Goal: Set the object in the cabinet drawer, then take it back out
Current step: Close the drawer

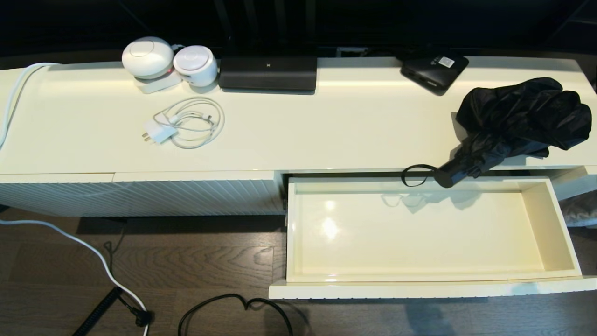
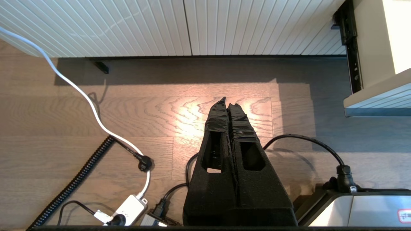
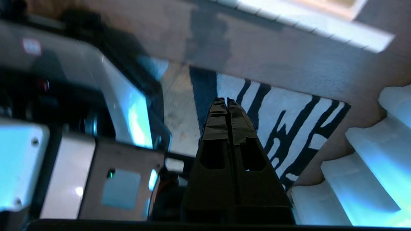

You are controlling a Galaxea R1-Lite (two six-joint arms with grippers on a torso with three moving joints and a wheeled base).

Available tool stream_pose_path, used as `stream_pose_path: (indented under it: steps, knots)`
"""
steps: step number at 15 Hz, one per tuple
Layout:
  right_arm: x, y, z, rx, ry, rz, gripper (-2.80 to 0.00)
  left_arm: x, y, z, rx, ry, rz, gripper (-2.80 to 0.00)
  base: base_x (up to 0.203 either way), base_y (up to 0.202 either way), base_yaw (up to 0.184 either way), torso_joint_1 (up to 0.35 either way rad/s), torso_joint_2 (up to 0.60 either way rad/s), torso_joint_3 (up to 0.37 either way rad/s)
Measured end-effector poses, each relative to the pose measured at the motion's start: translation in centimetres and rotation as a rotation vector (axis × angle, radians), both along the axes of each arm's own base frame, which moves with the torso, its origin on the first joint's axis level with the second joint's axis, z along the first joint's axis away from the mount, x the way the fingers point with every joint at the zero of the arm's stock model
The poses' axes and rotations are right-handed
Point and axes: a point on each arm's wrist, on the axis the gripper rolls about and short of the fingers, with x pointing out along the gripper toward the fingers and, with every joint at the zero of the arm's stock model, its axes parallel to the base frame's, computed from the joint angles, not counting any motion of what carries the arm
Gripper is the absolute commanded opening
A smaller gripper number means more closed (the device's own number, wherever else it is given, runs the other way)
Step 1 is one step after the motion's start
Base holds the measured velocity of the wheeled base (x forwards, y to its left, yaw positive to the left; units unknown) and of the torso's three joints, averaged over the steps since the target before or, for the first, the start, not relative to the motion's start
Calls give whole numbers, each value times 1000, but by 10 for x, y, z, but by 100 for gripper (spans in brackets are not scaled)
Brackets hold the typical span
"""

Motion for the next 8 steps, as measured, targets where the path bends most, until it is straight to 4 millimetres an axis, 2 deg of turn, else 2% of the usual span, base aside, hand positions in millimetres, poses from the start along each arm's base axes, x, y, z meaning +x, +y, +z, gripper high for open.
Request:
stream_pose_path:
  steps: [2, 4, 8]
  knots:
    - [-10, 0, -22, 31, 81, 87, -280, 0, 0, 0, 0, 0, 0, -280, 0, 0, 0, 0, 0, 0]
    - [-12, 2, -37, 87, 157, 151, -280, 0, 0, 0, 0, 0, 0, -280, 0, 0, 0, 0, 0, 0]
    - [4, 8, -49, 146, 272, 222, -280, 0, 0, 0, 0, -1, 0, -280, 0, 0, 0, 0, 0, 0]
